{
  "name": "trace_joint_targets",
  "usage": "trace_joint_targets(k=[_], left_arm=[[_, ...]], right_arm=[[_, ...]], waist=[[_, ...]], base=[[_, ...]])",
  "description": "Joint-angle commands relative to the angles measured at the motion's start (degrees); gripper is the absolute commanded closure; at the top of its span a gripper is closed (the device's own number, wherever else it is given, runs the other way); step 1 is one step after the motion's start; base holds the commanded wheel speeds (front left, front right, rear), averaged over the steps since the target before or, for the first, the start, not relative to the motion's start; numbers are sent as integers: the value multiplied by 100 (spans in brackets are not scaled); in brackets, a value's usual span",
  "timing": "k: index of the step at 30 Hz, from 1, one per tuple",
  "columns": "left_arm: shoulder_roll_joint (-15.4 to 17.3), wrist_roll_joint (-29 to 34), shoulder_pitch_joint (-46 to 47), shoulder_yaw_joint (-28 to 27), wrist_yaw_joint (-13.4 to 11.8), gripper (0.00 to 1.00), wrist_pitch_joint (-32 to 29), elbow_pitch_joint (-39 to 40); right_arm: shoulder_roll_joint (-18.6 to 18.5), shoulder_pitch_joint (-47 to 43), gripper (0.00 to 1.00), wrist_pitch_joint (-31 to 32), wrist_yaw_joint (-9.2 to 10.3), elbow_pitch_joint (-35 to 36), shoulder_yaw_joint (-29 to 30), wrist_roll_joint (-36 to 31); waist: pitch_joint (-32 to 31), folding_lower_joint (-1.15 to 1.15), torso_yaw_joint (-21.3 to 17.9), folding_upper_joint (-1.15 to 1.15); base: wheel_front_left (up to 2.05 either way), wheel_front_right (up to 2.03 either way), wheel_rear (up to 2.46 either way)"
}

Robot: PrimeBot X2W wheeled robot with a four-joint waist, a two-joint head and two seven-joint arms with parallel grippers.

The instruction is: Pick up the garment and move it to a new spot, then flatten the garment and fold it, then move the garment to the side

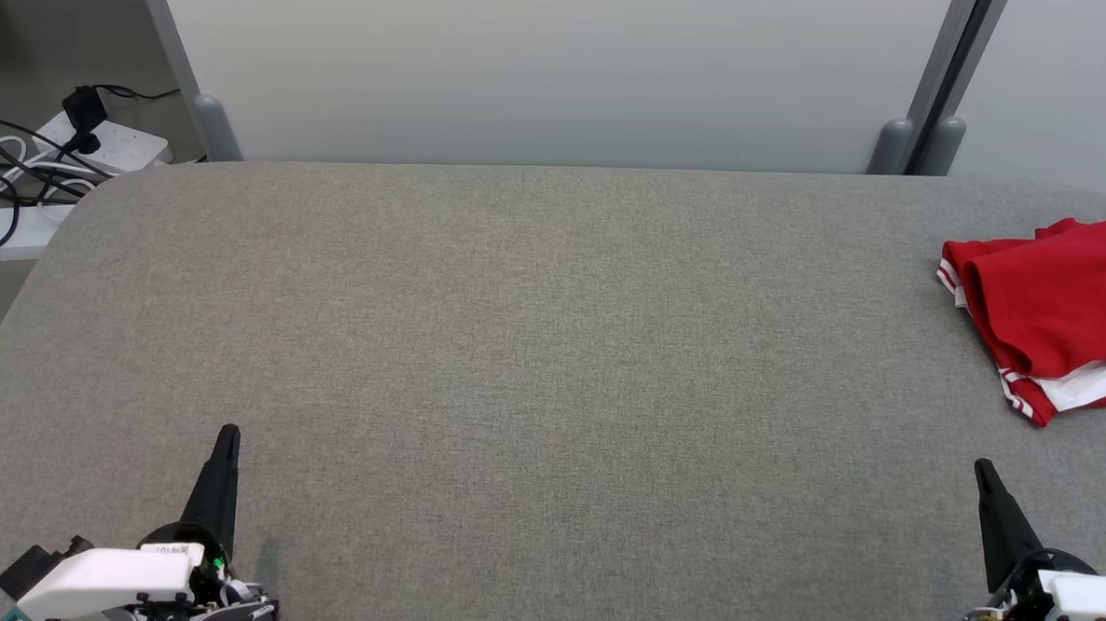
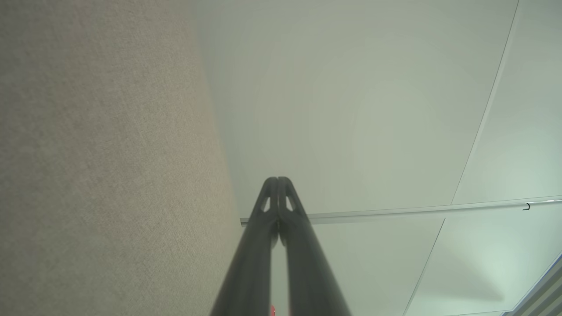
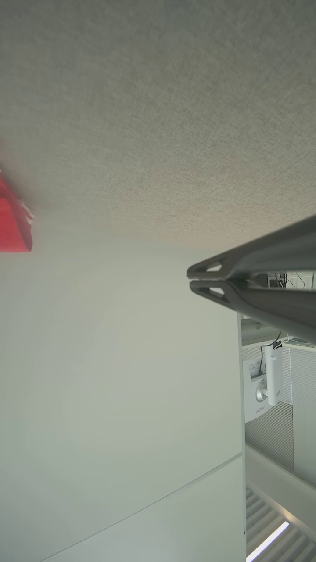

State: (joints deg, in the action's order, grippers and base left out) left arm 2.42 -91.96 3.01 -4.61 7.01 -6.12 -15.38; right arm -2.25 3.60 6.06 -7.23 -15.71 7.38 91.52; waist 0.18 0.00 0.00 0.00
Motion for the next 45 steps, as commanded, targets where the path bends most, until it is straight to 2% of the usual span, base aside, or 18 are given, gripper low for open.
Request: trace_joint_targets(k=[1, 45], left_arm=[[45, -21, 318, -191, 47, 100, -36, 132], [45, -21, 318, -190, 47, 100, -36, 133]], right_arm=[[-63, 259, 100, 43, -25, 168, -85, 64], [-63, 259, 100, 43, -25, 168, -86, 65]], waist=[[0, 0, 0, 0], [0, 0, 0, 0]], base=[[0, 0, 0], [0, 0, 0]])
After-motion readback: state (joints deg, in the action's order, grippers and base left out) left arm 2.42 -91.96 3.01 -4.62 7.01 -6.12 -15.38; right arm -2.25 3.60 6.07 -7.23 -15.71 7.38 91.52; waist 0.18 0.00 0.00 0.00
